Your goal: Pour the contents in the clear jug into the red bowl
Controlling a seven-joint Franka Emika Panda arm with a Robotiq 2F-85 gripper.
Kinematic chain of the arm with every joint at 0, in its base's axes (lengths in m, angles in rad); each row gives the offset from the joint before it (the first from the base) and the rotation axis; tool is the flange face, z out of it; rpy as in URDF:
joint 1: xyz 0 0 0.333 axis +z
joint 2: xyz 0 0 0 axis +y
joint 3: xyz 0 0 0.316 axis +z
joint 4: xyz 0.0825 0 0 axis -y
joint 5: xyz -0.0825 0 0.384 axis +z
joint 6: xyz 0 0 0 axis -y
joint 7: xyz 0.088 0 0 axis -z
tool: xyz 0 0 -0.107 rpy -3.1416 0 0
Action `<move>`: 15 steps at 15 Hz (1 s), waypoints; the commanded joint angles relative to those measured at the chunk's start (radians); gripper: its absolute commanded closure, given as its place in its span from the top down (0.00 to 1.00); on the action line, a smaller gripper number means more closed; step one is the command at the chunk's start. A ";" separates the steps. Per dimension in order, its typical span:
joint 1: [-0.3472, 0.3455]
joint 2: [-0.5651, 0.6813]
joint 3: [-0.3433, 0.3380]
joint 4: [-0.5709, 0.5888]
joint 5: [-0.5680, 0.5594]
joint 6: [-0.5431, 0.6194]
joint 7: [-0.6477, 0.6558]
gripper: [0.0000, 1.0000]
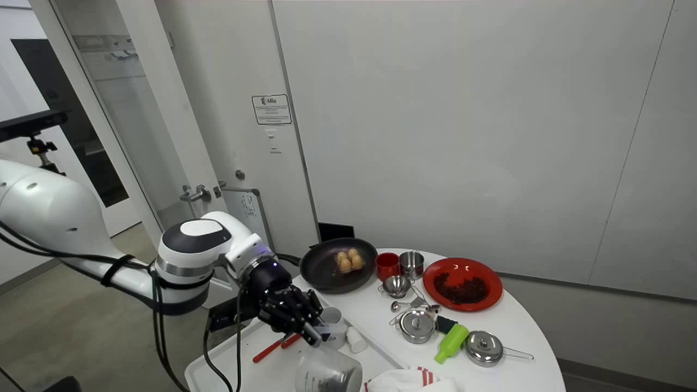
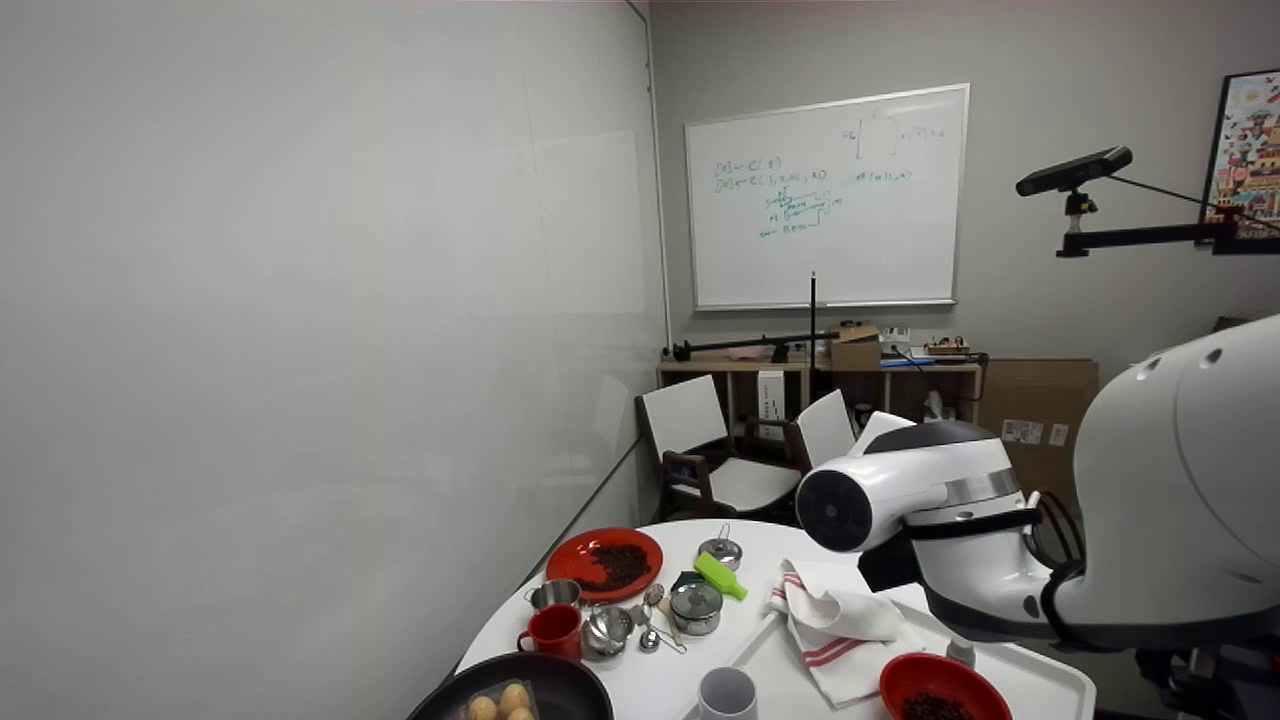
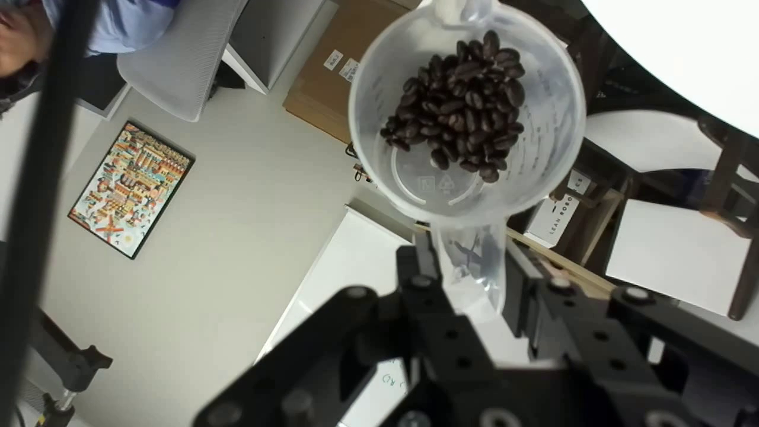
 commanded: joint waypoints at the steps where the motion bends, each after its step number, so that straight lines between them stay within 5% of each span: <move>1: 0.020 0.064 -0.010 0.026 -0.043 -0.050 0.053 0.08; 15: 0.047 0.110 -0.009 0.021 -0.077 -0.091 0.104 0.08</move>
